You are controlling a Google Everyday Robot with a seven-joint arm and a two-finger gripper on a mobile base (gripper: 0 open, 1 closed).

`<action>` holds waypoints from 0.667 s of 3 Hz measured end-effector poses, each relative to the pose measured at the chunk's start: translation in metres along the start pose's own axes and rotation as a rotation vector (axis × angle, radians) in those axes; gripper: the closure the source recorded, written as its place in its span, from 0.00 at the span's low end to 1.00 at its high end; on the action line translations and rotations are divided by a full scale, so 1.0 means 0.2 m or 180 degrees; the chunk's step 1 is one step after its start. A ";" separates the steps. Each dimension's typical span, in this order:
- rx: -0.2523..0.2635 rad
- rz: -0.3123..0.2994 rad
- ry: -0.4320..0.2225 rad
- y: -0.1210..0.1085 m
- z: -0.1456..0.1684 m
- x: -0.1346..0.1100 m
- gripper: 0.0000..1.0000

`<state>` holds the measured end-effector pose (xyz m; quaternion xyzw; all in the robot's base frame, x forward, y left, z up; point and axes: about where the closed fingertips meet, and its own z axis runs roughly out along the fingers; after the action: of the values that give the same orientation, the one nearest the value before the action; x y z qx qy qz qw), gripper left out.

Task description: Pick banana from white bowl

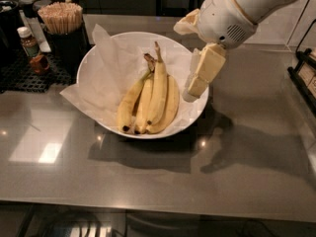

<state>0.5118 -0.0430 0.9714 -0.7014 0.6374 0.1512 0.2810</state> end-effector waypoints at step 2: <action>0.0468 0.0650 -0.0710 -0.10 0.01 -0.01 0.00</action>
Offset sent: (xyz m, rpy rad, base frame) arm 0.0041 0.0011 -0.0090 0.1850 0.0535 -0.1324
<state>0.5323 -0.0404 0.9754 -0.5893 0.6796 0.2088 0.3838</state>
